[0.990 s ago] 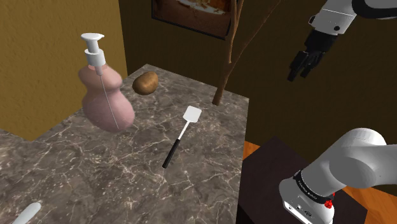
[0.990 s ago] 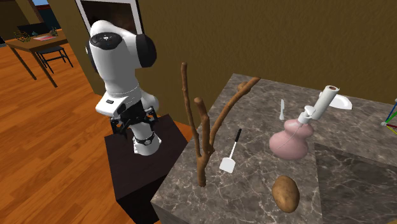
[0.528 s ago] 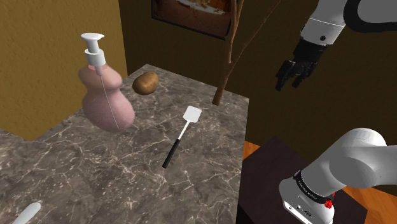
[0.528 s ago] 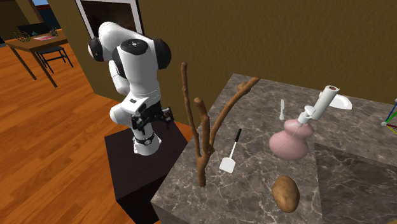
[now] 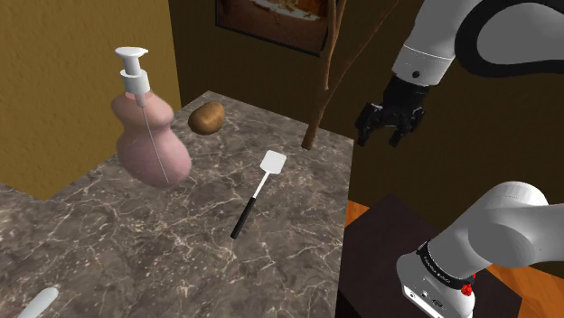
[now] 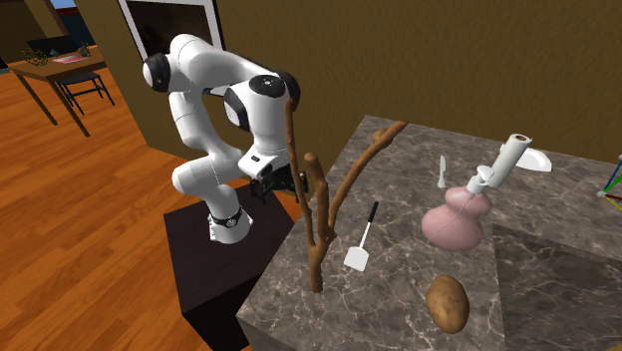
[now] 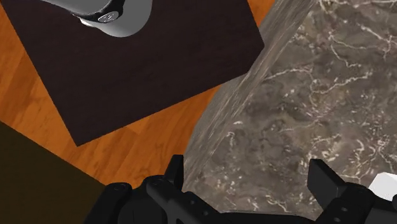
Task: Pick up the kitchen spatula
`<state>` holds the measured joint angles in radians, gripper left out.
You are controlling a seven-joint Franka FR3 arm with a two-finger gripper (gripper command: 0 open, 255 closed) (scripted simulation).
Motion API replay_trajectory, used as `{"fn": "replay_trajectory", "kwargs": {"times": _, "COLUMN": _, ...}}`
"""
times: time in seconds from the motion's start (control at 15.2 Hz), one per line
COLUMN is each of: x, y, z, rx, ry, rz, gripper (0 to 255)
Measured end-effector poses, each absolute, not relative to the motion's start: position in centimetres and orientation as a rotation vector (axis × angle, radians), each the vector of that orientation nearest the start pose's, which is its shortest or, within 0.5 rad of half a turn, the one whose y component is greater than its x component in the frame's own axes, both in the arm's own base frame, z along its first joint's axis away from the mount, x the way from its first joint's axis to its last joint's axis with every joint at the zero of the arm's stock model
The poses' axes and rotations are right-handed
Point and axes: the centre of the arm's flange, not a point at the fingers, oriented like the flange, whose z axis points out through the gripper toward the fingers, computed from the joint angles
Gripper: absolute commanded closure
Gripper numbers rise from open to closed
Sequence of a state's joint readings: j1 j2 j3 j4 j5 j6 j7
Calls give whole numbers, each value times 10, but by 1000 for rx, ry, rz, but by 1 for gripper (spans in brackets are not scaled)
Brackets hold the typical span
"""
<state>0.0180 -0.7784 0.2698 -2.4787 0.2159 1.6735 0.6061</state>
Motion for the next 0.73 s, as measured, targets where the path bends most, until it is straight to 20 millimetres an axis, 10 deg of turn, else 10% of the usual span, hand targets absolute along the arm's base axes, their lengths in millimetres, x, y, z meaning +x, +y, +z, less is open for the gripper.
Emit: {"fn": "replay_trajectory", "kwargs": {"times": 0.73, "x": 342, "y": 249, "z": 474, "rx": -2931, "ry": 1077, "rz": 85, "gripper": 0}}
